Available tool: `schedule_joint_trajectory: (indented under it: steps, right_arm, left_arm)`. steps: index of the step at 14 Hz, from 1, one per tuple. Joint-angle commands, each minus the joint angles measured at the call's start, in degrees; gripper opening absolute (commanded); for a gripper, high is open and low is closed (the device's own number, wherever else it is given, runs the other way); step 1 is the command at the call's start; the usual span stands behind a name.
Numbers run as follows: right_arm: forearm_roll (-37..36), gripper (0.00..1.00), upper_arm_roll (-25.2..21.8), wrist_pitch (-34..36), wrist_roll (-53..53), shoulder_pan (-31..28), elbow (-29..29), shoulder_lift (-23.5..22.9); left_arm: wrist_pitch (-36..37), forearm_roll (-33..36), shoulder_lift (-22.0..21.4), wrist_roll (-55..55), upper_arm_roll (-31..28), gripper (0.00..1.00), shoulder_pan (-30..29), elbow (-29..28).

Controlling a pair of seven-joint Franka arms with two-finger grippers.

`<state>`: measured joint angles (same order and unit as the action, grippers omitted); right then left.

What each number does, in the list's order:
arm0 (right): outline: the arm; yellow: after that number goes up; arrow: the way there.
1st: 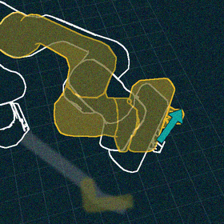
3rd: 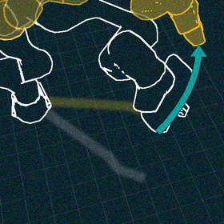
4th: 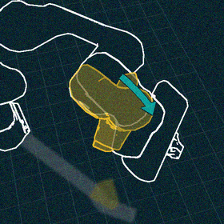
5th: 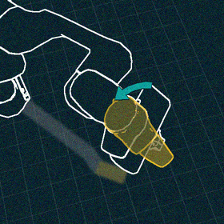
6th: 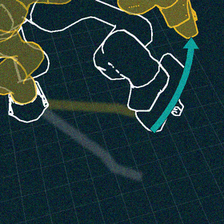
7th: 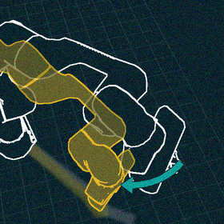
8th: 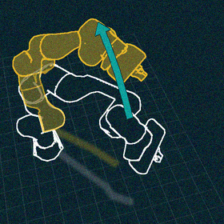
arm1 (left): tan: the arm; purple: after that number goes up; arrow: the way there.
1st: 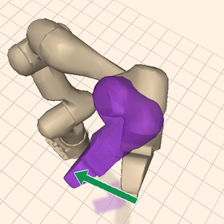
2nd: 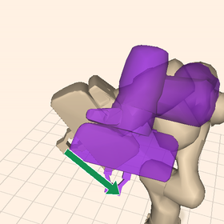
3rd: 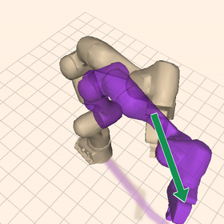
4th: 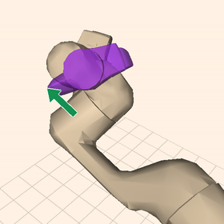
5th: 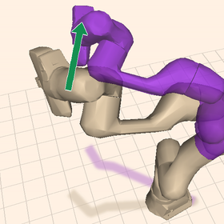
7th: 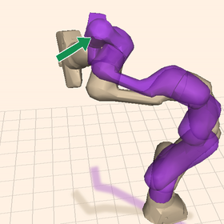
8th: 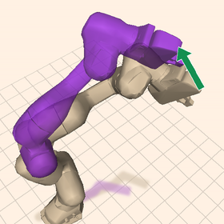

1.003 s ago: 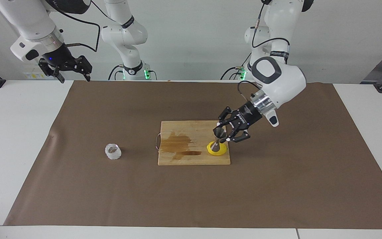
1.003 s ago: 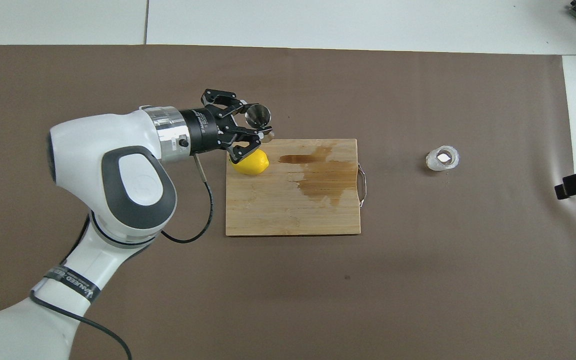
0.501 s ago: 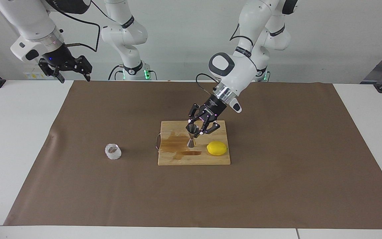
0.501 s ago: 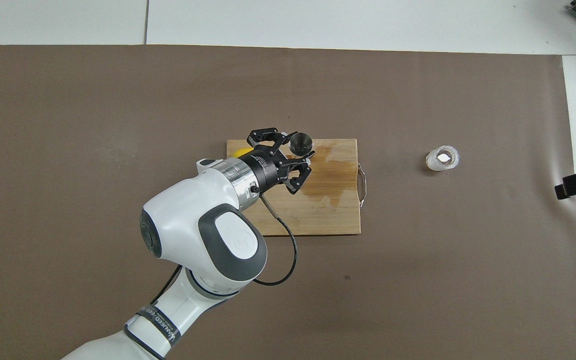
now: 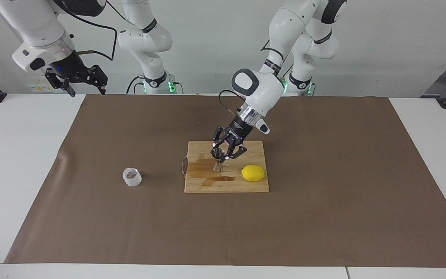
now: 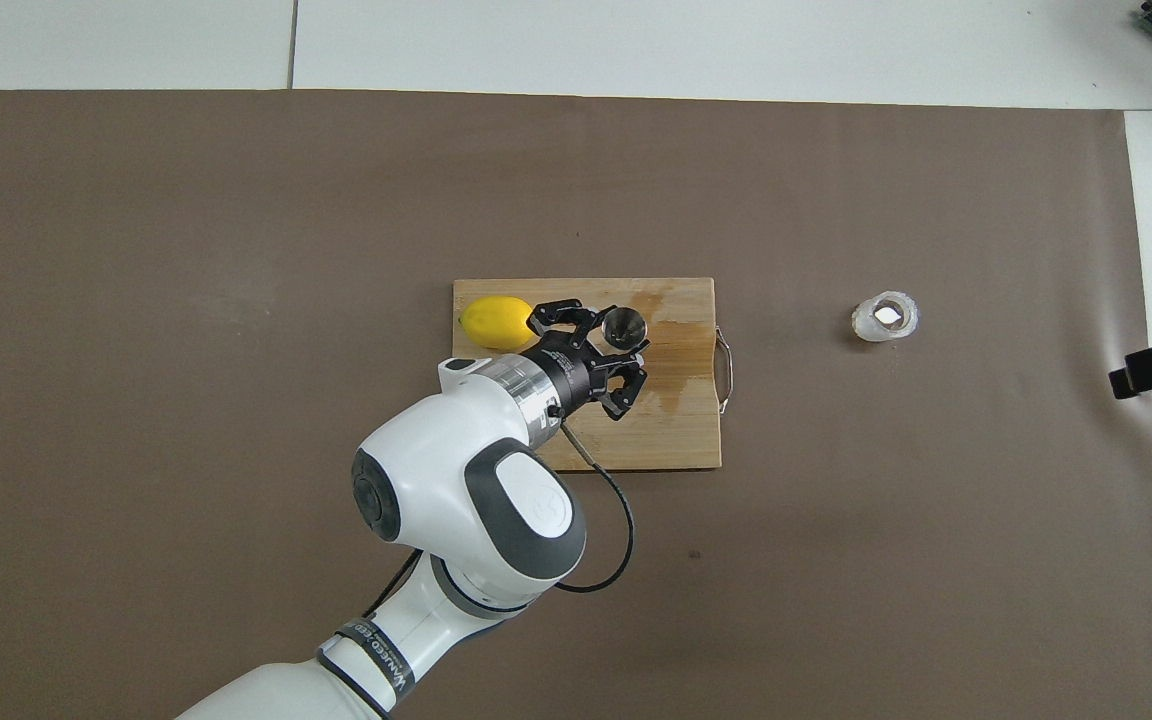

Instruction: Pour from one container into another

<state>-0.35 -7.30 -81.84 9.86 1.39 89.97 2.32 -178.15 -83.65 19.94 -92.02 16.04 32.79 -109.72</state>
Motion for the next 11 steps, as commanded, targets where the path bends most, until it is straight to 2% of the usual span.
schedule_joint_trajectory:
  steps: [1, 4, 5, 8, 11]
  right_arm:
    - [0.1, 1.0, 0.1, 0.2, -0.5, 0.1, 1.2, 1.1]
    - [0.1, 1.0, 0.1, 0.2, -0.5, 0.1, 1.2, 1.1]
    - [0.1, 1.0, 0.1, 0.2, -0.5, 0.1, 1.2, 1.1]
    - [0.1, 1.0, 0.1, 0.2, -0.5, 0.1, 1.2, 1.1]
    - [0.1, 1.0, 0.1, 0.2, -0.5, 0.1, 1.2, 1.1]
  left_arm:
    - [-1.8, -1.3, 0.5, -0.2, 0.0, 0.0, 1.0, 1.1]
    - [-1.9, -1.3, 0.6, -0.1, 0.0, 0.01, 1.6, 1.1]
    - [-2.2, -1.3, 0.6, -0.1, 0.0, 0.04, 1.7, 1.0]
    - [-2.5, -1.3, 0.7, -0.1, 0.0, 0.26, 1.9, 1.0]
    - [-2.5, -1.4, 0.8, 0.0, 0.0, 0.28, 2.6, 0.8]
